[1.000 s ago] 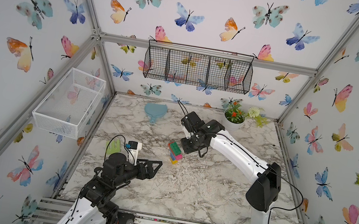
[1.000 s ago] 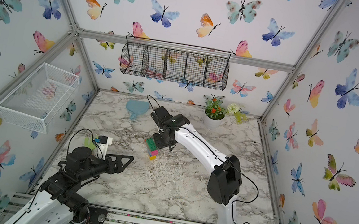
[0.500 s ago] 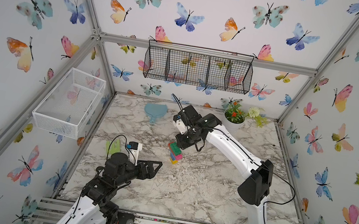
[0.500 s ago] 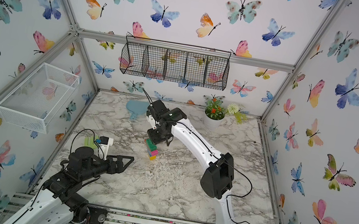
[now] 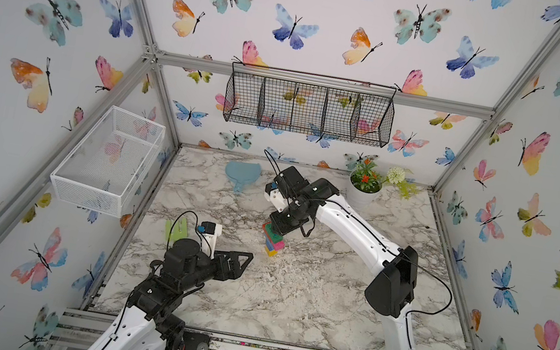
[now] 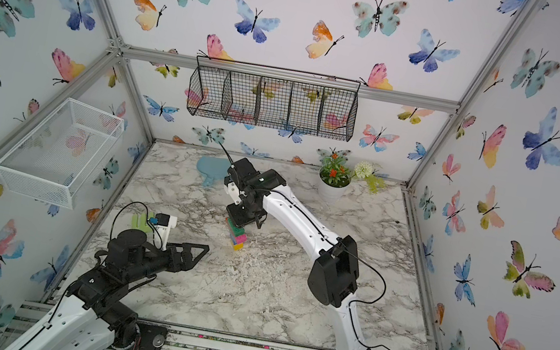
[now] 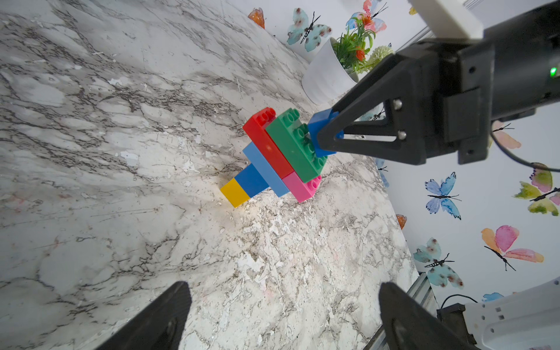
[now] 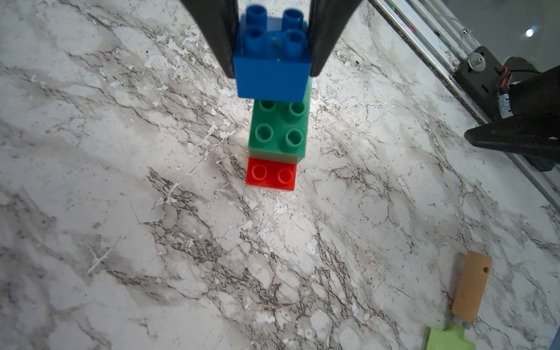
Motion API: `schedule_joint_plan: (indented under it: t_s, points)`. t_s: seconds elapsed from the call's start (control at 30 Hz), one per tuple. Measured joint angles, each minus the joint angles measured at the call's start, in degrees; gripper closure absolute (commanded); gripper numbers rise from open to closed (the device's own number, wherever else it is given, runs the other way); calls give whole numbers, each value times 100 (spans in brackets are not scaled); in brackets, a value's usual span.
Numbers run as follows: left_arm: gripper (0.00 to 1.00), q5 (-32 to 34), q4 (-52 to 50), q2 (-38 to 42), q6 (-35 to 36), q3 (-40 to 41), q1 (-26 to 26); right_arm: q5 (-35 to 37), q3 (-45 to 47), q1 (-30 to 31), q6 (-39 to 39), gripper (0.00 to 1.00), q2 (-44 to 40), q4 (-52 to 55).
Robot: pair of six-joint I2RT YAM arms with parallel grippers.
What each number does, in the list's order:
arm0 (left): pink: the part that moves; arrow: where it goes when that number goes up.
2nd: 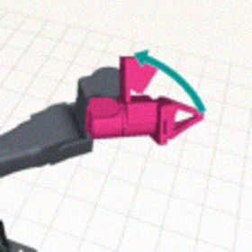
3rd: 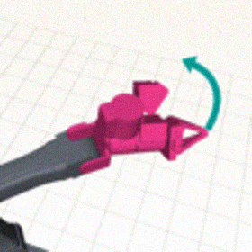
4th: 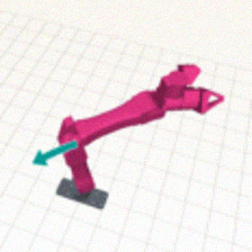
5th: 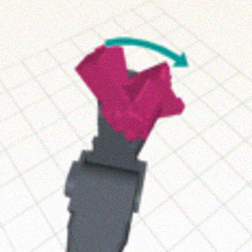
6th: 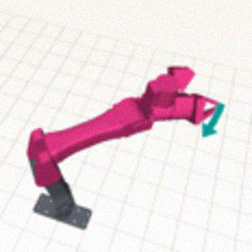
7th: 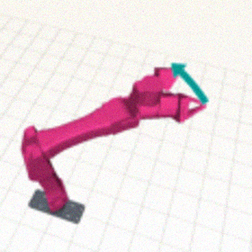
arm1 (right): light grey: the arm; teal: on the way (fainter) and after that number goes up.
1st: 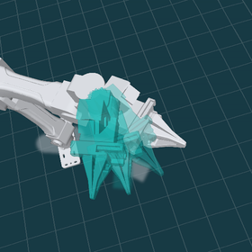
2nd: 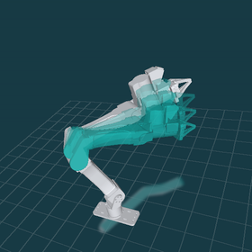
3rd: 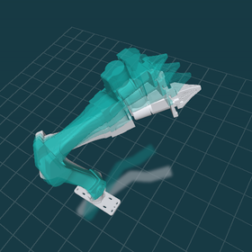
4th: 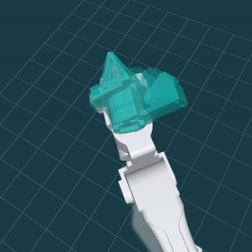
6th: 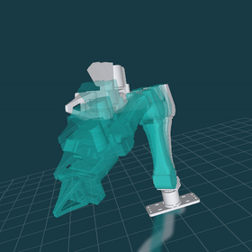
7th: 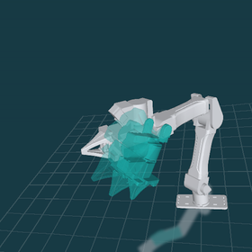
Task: Assemble a spoon with lego
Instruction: Assemble the lego brick with the lego brick.
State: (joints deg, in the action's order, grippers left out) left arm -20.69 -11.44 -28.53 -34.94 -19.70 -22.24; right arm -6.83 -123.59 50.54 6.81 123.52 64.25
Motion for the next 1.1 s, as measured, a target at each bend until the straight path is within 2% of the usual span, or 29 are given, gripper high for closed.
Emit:
schedule_joint_plan:
  t_s: [0.43,1.1]
  points:
    - [1,2,2,-4,0,2,0,-55,-251,0,-17,90,46,50]
    - [1,2,26,-9,-2,87,0,-210,-363,0,476,93,175,299]
